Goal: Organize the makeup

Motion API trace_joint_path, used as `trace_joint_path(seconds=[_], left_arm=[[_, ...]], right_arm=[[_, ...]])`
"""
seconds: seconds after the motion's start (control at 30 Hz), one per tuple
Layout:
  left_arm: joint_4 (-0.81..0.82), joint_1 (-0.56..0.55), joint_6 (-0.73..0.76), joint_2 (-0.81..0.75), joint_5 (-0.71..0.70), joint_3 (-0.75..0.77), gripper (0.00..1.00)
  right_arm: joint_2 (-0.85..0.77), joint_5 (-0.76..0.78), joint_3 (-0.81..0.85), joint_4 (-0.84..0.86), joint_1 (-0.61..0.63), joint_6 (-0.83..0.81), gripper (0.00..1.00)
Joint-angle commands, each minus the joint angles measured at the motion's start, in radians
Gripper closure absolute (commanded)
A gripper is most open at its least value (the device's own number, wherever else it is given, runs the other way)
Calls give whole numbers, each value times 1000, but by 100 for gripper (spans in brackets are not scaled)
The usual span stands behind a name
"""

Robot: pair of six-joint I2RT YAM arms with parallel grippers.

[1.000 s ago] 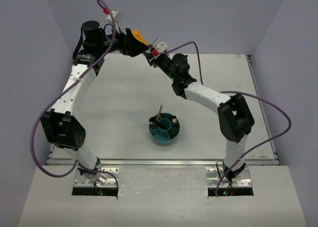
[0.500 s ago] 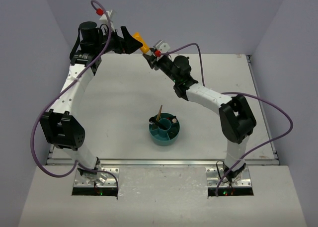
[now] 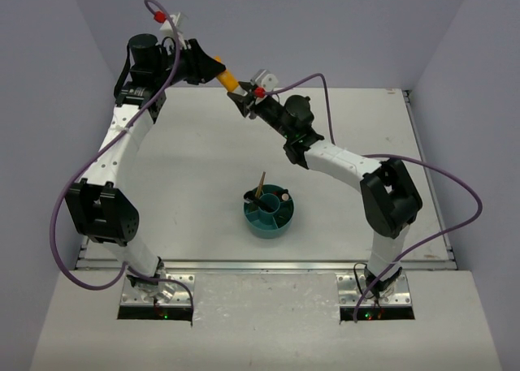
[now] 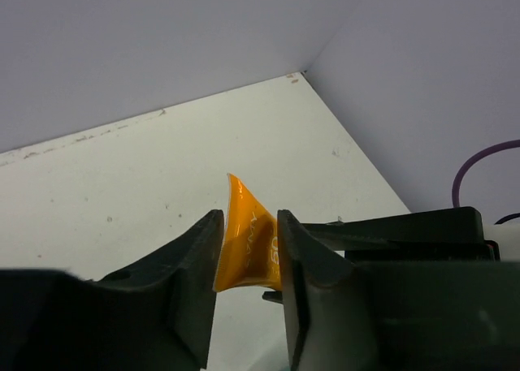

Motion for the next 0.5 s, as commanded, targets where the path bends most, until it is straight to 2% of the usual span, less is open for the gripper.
trace_joint_path(seconds=[0.0,0.03,0.07,0.2,0.27,0.3,0.33,0.37,0.4,0.43,0.47], left_arm=[[39,6,-1,-31,0,8,86],[39,6,1,-32,-2,9,95],[39,6,2,-32,-2,9,100],[32,6,52,-46,26,-5,100],[27,6,110,-71,60,-27,100],[26,6,174,-85,91,-41,100],[25,6,256,-108,121,-65,100],[24,6,319,-137,141,-95,100],[23,6,360,-165,156,-119,100],[24,9,395,-168,181,-122,100],[31,11,444,-205,253,-148,100]], right_arm=[[-47,-12,4,83,3,21,100],[-45,-15,4,82,3,22,100],[-44,-19,3,82,4,23,100],[-51,-29,-23,92,3,35,100],[-70,-33,-59,92,-1,33,87],[-84,-44,-82,91,-5,30,61],[-114,-74,-126,90,-16,32,25],[-143,-122,-170,87,-36,51,6],[-162,-179,-209,83,-62,90,1],[-187,-188,-212,83,-89,97,1],[-231,-300,-256,81,-124,189,1]])
